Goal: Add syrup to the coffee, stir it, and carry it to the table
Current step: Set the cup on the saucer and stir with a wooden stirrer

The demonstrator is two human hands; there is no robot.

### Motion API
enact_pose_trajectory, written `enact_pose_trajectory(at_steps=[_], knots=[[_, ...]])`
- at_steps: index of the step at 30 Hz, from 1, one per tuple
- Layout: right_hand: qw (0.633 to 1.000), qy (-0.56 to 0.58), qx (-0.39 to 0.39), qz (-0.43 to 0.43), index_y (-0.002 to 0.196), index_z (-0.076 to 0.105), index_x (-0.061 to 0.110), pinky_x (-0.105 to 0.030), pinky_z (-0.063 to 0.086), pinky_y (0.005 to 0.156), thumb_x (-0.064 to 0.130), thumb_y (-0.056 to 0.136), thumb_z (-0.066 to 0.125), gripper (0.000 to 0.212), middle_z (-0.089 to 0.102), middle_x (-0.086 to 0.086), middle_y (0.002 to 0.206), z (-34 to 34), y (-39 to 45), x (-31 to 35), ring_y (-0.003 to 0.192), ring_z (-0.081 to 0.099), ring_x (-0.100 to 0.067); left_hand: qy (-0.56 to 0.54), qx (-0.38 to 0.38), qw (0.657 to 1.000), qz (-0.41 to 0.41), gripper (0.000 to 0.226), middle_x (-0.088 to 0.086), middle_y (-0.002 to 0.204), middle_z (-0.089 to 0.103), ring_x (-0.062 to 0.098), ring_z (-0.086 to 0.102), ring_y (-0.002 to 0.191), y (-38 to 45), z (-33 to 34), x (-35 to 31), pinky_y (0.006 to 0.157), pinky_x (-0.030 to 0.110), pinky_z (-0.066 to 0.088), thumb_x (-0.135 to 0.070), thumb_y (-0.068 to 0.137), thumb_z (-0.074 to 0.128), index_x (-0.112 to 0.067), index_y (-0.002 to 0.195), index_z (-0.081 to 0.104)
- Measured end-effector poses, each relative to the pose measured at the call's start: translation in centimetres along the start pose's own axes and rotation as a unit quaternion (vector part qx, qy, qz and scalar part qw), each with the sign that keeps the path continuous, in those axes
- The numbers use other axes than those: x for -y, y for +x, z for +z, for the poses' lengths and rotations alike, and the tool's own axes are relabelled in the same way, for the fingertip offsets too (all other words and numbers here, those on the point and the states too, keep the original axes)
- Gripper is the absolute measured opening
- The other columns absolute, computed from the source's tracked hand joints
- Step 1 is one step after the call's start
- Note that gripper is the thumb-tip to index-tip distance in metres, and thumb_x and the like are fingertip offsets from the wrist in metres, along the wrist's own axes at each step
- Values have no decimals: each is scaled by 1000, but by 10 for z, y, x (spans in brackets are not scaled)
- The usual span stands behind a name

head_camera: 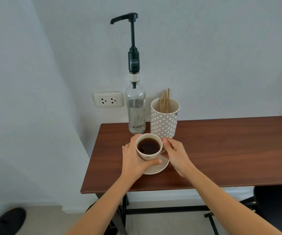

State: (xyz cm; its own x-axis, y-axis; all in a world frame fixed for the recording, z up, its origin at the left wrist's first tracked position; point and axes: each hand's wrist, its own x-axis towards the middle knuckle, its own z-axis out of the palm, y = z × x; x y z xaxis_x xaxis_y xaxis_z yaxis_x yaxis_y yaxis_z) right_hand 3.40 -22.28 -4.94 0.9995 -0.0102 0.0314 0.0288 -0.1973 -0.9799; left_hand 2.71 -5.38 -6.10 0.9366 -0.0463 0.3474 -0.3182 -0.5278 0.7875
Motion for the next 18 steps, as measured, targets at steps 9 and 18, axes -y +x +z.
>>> enact_pose_trajectory(at_steps=[9, 18], knots=[[959, -127, -207, -147, 114, 62, 17, -18, 51, 74, 0, 89, 60, 31, 65, 5, 99, -40, 18, 53, 88, 61, -10, -26, 3, 996, -80, 113, -21, 139, 52, 8, 40, 139, -4, 1, 0, 120, 55, -4, -63, 50, 82, -34, 147, 32], [914, -328, -64, -231, 93, 80, 12, -31, 35, 77, 18, 88, 72, 12, 52, 15, 69, -49, 68, 85, 77, 49, -17, -41, 6, 995, -86, 98, -23, 142, 49, 6, 38, 139, -8, -3, 0, 122, 59, 0, -66, 55, 80, -44, 140, 37]])
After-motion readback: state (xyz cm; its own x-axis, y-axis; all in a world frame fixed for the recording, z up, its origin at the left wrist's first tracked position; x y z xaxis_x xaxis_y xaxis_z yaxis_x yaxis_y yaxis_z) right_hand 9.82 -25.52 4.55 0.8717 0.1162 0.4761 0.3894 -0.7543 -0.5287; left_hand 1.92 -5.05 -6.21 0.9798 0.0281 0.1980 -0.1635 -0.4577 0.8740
